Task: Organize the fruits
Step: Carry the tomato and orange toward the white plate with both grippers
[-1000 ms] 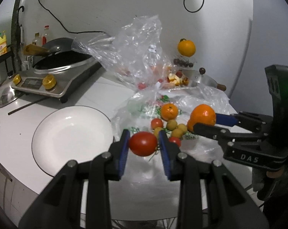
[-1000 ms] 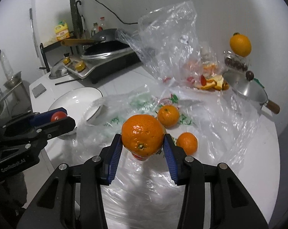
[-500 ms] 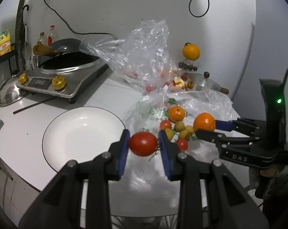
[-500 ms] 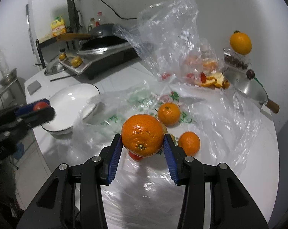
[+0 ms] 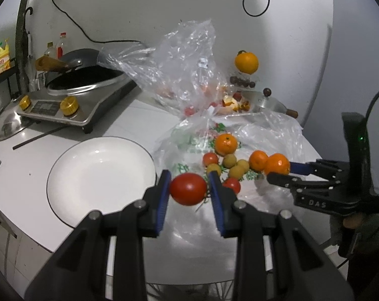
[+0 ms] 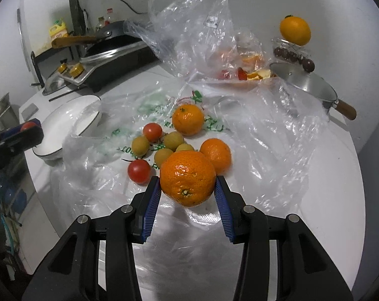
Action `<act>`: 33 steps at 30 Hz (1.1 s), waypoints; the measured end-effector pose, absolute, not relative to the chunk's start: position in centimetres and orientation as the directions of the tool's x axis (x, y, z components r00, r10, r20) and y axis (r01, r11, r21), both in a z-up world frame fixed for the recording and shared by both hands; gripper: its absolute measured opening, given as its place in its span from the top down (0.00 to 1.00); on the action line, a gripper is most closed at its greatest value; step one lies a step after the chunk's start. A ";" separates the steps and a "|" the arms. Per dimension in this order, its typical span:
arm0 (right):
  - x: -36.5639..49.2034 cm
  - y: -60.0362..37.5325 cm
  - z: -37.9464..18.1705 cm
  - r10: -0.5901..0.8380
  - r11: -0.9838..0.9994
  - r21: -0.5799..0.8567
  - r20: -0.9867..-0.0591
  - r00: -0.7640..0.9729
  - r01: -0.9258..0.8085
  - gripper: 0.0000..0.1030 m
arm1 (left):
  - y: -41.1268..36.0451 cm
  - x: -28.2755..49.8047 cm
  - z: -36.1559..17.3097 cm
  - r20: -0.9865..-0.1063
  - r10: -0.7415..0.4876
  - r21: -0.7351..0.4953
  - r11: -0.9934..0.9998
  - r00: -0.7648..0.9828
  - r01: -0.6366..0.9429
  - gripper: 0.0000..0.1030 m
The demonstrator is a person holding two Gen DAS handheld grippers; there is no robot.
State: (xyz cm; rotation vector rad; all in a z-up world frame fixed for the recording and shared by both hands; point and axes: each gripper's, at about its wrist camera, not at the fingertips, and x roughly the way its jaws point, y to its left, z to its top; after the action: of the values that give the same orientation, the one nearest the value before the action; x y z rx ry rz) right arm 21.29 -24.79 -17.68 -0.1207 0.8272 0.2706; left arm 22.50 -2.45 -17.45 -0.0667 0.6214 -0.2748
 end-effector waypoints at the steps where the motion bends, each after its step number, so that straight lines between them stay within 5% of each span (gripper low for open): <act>1: 21.2 -24.7 -17.4 0.196 0.958 0.001 -0.736 0.649 -0.288 0.55 | -2.4 22.5 -17.4 -0.567 -0.273 -0.142 0.962 0.778 0.234 0.69; 33: 23.0 -12.8 -14.5 0.296 0.887 -0.038 -0.717 0.631 -0.460 0.55 | 5.9 25.3 -21.4 -0.629 -0.239 -0.204 0.969 0.739 0.140 0.69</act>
State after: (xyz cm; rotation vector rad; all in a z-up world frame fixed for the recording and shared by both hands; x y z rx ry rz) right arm 22.98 -12.81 -14.50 -0.2269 0.7754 0.4371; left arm 25.33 5.93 -21.40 -0.1473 0.7091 -0.2089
